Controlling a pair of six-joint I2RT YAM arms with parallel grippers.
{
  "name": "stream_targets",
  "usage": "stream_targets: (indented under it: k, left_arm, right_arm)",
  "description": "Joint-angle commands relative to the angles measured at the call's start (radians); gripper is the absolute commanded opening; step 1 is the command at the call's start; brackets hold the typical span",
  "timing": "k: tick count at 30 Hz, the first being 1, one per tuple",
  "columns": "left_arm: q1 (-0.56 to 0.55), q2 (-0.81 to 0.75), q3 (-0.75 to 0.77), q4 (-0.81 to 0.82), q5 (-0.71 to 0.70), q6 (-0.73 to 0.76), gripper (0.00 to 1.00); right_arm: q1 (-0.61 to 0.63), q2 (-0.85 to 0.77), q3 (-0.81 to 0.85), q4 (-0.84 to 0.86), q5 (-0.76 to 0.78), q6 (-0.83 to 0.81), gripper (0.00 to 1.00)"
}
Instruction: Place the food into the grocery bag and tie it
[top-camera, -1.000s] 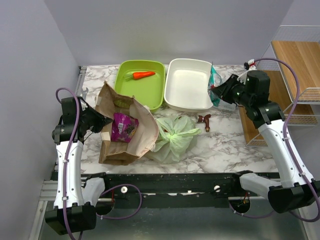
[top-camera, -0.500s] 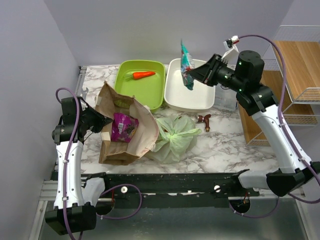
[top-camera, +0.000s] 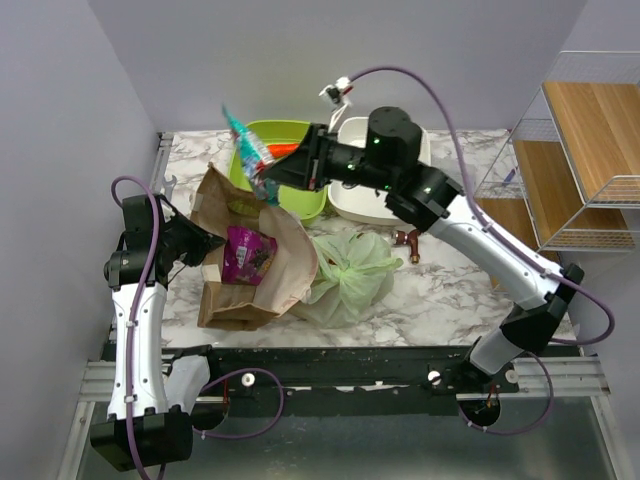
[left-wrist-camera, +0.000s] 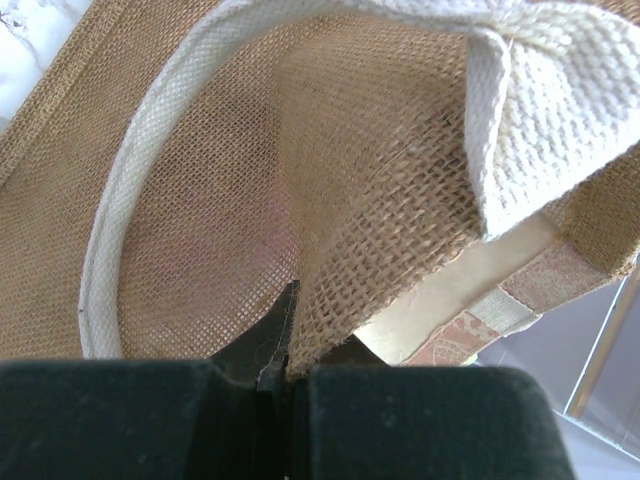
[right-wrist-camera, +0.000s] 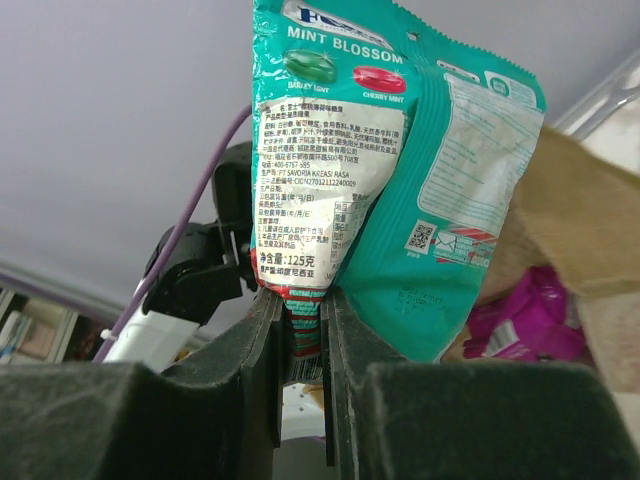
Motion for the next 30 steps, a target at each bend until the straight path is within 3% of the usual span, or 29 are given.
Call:
stream_targets:
  k: [1, 8, 18, 19, 20, 22, 23, 30]
  left_arm:
    - [-0.008, -0.018, -0.020, 0.000, 0.033, -0.005, 0.00]
    - [-0.007, -0.034, -0.025, 0.001, 0.029, -0.017, 0.00]
    - [-0.007, -0.033, -0.013, -0.001, 0.023, -0.027, 0.00]
    - [-0.008, -0.032, -0.011, 0.000, 0.025, -0.029, 0.00]
    - [-0.008, -0.030, -0.009, 0.002, 0.026, -0.029, 0.00]
    - [-0.007, -0.029, -0.002, 0.000, 0.026, -0.030, 0.00]
    - [-0.007, -0.029, 0.001, -0.003, 0.026, -0.030, 0.00]
    - [-0.008, -0.039, 0.009, -0.020, 0.026, -0.028, 0.00]
  right_arm:
    - [0.096, 0.073, 0.086, 0.134, -0.002, 0.005, 0.01]
    - [0.166, 0.152, 0.118, 0.111, -0.043, -0.001, 0.01]
    - [0.167, 0.009, -0.243, 0.139, -0.042, 0.007, 0.01]
    - [0.167, 0.006, -0.277, 0.126, -0.031, 0.004, 0.21]
    - [0.164, 0.016, -0.275, 0.078, -0.006, 0.013, 0.48]
    - [0.152, 0.051, -0.214, -0.016, 0.029, -0.001, 0.87]
    - [0.152, 0.062, -0.189, -0.045, 0.041, -0.032, 1.00]
    - [0.152, 0.046, -0.100, -0.190, 0.231, -0.154, 1.00]
